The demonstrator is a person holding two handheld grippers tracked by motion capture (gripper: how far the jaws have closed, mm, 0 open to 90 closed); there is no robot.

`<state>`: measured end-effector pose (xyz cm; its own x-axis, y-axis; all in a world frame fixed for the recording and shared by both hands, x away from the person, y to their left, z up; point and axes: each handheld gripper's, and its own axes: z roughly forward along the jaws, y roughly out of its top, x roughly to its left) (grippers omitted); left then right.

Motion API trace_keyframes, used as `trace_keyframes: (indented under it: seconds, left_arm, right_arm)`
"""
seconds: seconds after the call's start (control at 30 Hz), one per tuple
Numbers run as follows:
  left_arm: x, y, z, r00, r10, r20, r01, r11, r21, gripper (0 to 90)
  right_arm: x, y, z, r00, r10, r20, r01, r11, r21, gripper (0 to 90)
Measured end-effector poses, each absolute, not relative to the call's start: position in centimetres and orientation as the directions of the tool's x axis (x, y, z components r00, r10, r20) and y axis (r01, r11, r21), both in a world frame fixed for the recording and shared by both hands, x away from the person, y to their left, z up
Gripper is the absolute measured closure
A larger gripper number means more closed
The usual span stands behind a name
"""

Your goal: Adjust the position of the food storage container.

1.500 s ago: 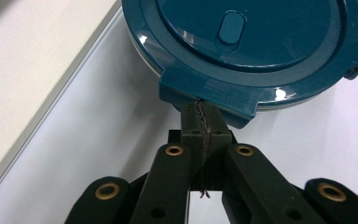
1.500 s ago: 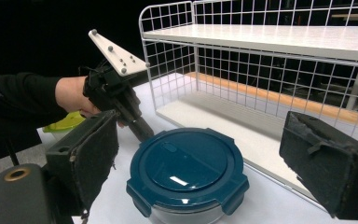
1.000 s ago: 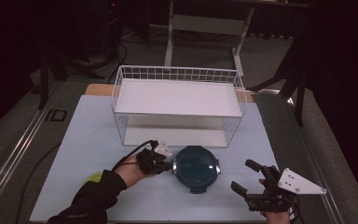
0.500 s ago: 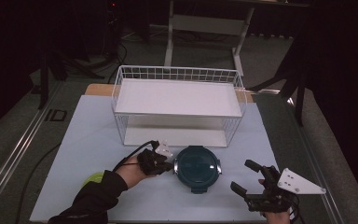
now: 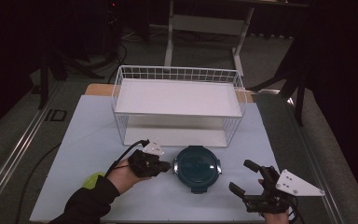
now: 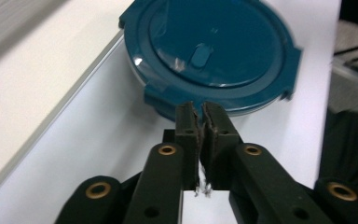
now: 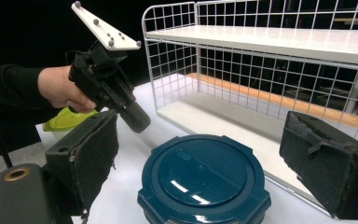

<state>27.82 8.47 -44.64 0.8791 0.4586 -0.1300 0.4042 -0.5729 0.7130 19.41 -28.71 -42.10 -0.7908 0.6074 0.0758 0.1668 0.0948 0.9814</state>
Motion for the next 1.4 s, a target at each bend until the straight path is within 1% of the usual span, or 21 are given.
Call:
trace_keyframes:
  seconds: [0.03, 0.07, 0.2, 0.37, 0.43, 0.53, 0.57, 0.6, 0.63, 0.67, 0.77, 0.83, 0.93, 1.03, 1.07, 1.1, 1.17, 1.2, 1.23, 1.27, 1.4]
  left_arm:
    - [27.7, 8.5, -44.5, 0.875, 0.464, -0.139, 0.410, -0.559, 0.720, 78.2]
    - [27.5, 8.6, -44.4, 0.874, 0.463, -0.149, 0.415, -0.549, 0.726, 77.9]
    - [26.7, 8.7, -44.0, 0.859, 0.480, -0.179, 0.437, -0.506, 0.744, 66.9]
    - [25.6, 8.5, -43.1, 0.856, 0.475, -0.203, 0.434, -0.448, 0.781, 54.9]
    - [25.4, 8.4, -42.8, 0.856, 0.479, -0.196, 0.424, -0.432, 0.796, 50.5]
    - [25.3, 8.2, -42.5, 0.856, 0.472, -0.210, 0.423, -0.405, 0.810, 40.8]
    - [25.3, 8.2, -42.5, 0.856, 0.472, -0.210, 0.423, -0.405, 0.810, 34.8]
    - [25.5, 8.0, -42.7, 0.859, 0.450, -0.244, 0.433, -0.384, 0.816, 34.8]
    - [25.5, 7.9, -42.8, 0.862, 0.446, -0.242, 0.429, -0.386, 0.817, 19.2]
    - [25.5, 7.7, -42.9, 0.859, 0.454, -0.235, 0.429, -0.391, 0.814, 15.3]
    - [26.0, 7.4, -43.2, 0.847, 0.462, -0.263, 0.457, -0.378, 0.805, 11.0]
    - [26.2, 7.2, -43.4, 0.840, 0.474, -0.265, 0.465, -0.376, 0.801, 7.1]
    - [26.6, 7.0, -43.6, 0.829, 0.484, -0.281, 0.479, -0.355, 0.803, 3.9]
    - [27.1, 6.8, -44.0, 0.815, 0.499, -0.294, 0.499, -0.347, 0.794, 2.1]
    - [27.3, 6.8, -44.2, 0.810, 0.502, -0.301, 0.507, -0.344, 0.791, 1.7]
    - [27.6, 6.7, -44.5, 0.799, 0.507, -0.325, 0.528, -0.330, 0.782, 1.6]
    - [28.1, 6.7, -45.0, 0.780, 0.509, -0.365, 0.562, -0.312, 0.766, 1.2]
    - [28.1, 6.7, -45.0, 0.780, 0.509, -0.365, 0.562, -0.312, 0.766, 1.2]
    - [28.5, 6.6, -45.5, 0.759, 0.521, -0.390, 0.588, -0.292, 0.755, 1.2]
    - [28.7, 6.6, -45.8, 0.751, 0.525, -0.401, 0.599, -0.284, 0.749, 1.2]
    - [29.5, 6.9, -46.9, 0.688, 0.576, -0.441, 0.663, -0.254, 0.704, 1.3]
  right_arm:
    - [19.4, -28.7, -42.1, -0.787, 0.613, 0.068, 0.162, 0.098, 0.982, 11.0]
    - [19.3, -28.7, -42.0, -0.786, 0.614, 0.068, 0.161, 0.097, 0.982, 11.0]
    - [19.3, -28.5, -41.9, -0.782, 0.622, 0.053, 0.152, 0.107, 0.983, 11.0]
    - [19.5, -27.8, -41.9, -0.796, 0.604, 0.046, 0.152, 0.126, 0.980, 11.1]
    - [19.7, -27.5, -41.9, -0.802, 0.596, 0.052, 0.162, 0.133, 0.978, 11.1]
    - [19.9, -27.0, -42.0, -0.802, 0.595, 0.045, 0.170, 0.155, 0.973, 11.0]
    - [19.9, -27.0, -42.0, -0.802, 0.595, 0.045, 0.170, 0.155, 0.973, 11.0]
    - [20.0, -27.0, -42.0, -0.802, 0.595, 0.045, 0.172, 0.159, 0.972, 11.0]
    - [20.1, -27.0, -42.0, -0.797, 0.602, 0.049, 0.174, 0.151, 0.973, 10.5]
    - [20.1, -27.0, -42.0, -0.796, 0.604, 0.045, 0.170, 0.151, 0.974, 10.5]
    - [20.1, -27.1, -41.9, -0.792, 0.610, 0.035, 0.169, 0.164, 0.972, 10.5]
    - [20.1, -27.1, -41.9, -0.785, 0.619, 0.028, 0.169, 0.170, 0.971, 10.4]
    - [20.1, -27.1, -41.9, -0.777, 0.628, 0.040, 0.175, 0.155, 0.972, 10.5]
    - [20.1, -27.1, -41.9, -0.768, 0.640, 0.035, 0.170, 0.151, 0.974, 10.7]
    - [20.2, -27.1, -41.8, -0.780, 0.625, 0.038, 0.174, 0.157, 0.972, 14.7]
    - [20.2, -27.1, -41.8, -0.784, 0.620, 0.040, 0.181, 0.167, 0.969, 14.7]
    - [20.0, -26.9, -41.7, -0.774, 0.634, 0.007, 0.161, 0.187, 0.969, 14.9]
    - [20.0, -26.9, -41.7, -0.774, 0.634, 0.007, 0.161, 0.187, 0.969, 14.9]
    - [19.9, -26.9, -41.7, -0.775, 0.632, 0.003, 0.151, 0.180, 0.972, 14.7]
    - [19.9, -27.0, -41.5, -0.777, 0.628, 0.035, 0.167, 0.152, 0.974, 13.1]
    - [20.0, -27.2, -41.4, -0.772, 0.634, 0.033, 0.179, 0.167, 0.970, 14.0]
